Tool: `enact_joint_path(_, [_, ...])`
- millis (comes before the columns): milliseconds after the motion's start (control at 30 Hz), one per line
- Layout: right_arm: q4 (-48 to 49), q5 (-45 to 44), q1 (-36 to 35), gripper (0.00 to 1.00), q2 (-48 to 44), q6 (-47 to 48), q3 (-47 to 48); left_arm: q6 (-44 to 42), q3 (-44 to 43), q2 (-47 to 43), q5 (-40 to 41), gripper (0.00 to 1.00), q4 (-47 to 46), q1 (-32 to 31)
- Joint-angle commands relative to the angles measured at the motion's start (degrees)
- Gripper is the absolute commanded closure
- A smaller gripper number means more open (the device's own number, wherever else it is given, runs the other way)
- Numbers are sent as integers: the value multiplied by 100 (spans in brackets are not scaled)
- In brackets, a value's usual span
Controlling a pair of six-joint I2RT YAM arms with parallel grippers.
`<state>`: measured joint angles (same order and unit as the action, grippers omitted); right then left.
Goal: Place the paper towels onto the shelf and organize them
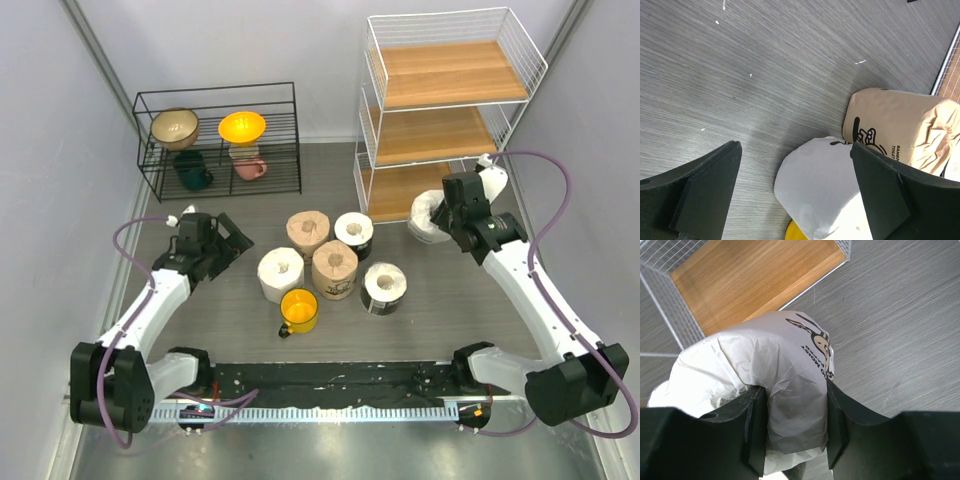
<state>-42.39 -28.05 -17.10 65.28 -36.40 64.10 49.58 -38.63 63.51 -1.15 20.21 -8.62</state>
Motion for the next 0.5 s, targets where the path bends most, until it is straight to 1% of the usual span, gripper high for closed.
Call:
enact_joint_path(0, [863,-33,347,54,160,-201,-186,69,-145,101,-272,3,-96,-17])
enact_joint_path(200, [1390,186,892,54,521,-394,-327,51,-153,171,-298,3,-87,-25])
enact_joint_path(467, [2024,177,990,54,872,-675,-459,-1,-162,22,-263,2,-61,-34])
